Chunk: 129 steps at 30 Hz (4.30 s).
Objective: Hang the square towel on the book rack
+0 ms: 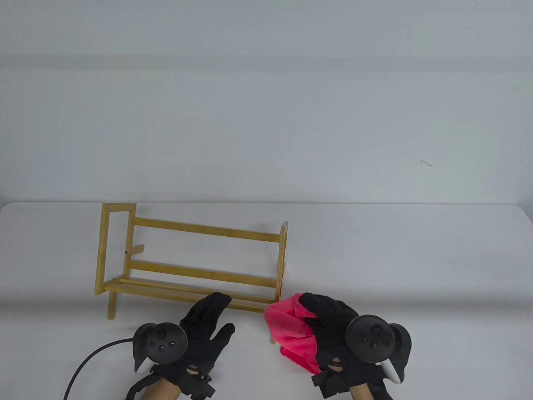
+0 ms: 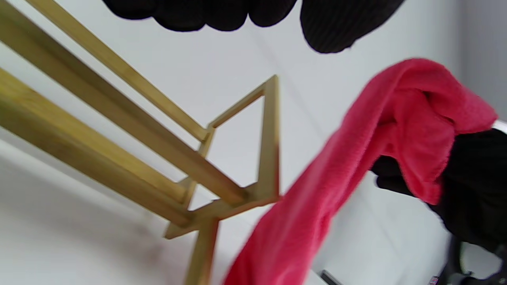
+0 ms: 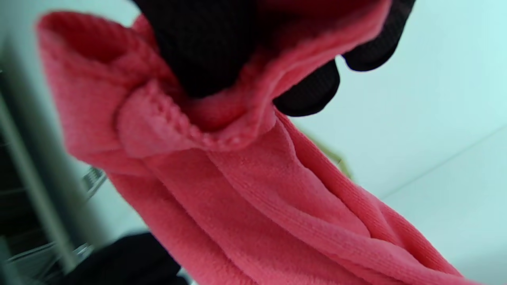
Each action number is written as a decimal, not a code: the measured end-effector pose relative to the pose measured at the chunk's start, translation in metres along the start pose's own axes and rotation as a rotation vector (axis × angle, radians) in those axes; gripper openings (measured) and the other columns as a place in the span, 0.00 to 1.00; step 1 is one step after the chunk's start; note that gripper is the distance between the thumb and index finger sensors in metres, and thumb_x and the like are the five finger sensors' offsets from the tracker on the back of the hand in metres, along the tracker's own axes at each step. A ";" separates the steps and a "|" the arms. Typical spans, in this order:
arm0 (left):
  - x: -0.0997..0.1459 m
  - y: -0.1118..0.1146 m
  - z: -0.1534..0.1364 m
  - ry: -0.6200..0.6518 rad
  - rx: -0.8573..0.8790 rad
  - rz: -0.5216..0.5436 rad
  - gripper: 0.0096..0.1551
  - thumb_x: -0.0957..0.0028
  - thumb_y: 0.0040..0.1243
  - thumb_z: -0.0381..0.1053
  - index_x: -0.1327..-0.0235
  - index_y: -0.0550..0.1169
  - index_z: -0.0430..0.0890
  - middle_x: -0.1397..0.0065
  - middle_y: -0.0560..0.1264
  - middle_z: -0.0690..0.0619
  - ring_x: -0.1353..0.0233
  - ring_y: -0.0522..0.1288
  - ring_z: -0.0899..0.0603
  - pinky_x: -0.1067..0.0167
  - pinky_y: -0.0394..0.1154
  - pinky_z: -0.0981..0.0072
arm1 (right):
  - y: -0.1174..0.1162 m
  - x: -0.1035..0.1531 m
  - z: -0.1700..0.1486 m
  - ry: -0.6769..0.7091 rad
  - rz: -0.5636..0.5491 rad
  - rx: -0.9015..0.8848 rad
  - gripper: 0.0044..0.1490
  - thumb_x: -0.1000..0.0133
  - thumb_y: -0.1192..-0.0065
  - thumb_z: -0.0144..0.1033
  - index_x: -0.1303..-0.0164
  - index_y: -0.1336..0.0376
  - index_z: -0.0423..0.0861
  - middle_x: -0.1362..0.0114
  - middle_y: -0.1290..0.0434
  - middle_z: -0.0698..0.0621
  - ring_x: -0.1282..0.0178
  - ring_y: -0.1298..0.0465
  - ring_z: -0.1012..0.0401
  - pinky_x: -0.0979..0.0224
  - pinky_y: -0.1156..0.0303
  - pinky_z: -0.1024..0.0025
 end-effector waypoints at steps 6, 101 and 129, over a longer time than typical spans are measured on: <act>-0.004 0.011 0.020 0.062 0.094 -0.104 0.44 0.43 0.59 0.57 0.23 0.52 0.44 0.21 0.51 0.40 0.22 0.55 0.31 0.29 0.59 0.38 | -0.031 -0.001 0.020 0.065 0.163 -0.018 0.27 0.51 0.32 0.32 0.40 0.34 0.56 0.34 0.27 0.53 0.37 0.22 0.56 0.29 0.34 0.53; -0.117 -0.091 -0.080 -0.448 0.320 0.445 0.38 0.43 0.63 0.53 0.27 0.62 0.38 0.40 0.75 0.40 0.40 0.77 0.37 0.39 0.70 0.41 | -0.013 0.010 -0.097 -0.430 -0.007 0.141 0.45 0.47 0.40 0.51 0.25 0.54 0.50 0.22 0.47 0.48 0.22 0.38 0.49 0.22 0.47 0.46; -0.194 -0.035 -0.118 -0.714 0.003 0.300 0.39 0.45 0.66 0.54 0.28 0.63 0.38 0.41 0.76 0.41 0.42 0.77 0.37 0.40 0.71 0.41 | -0.012 0.010 -0.098 -0.452 0.029 0.168 0.45 0.47 0.41 0.51 0.24 0.55 0.50 0.21 0.48 0.47 0.22 0.38 0.49 0.22 0.47 0.45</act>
Point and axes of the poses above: the tracker on the back of each hand, its own z axis roughly to the thumb side, its own x axis roughly from the fingertips to the wrist, y = z × x, the point moved 2 cm from there along -x, roughly from the wrist to the fingertips
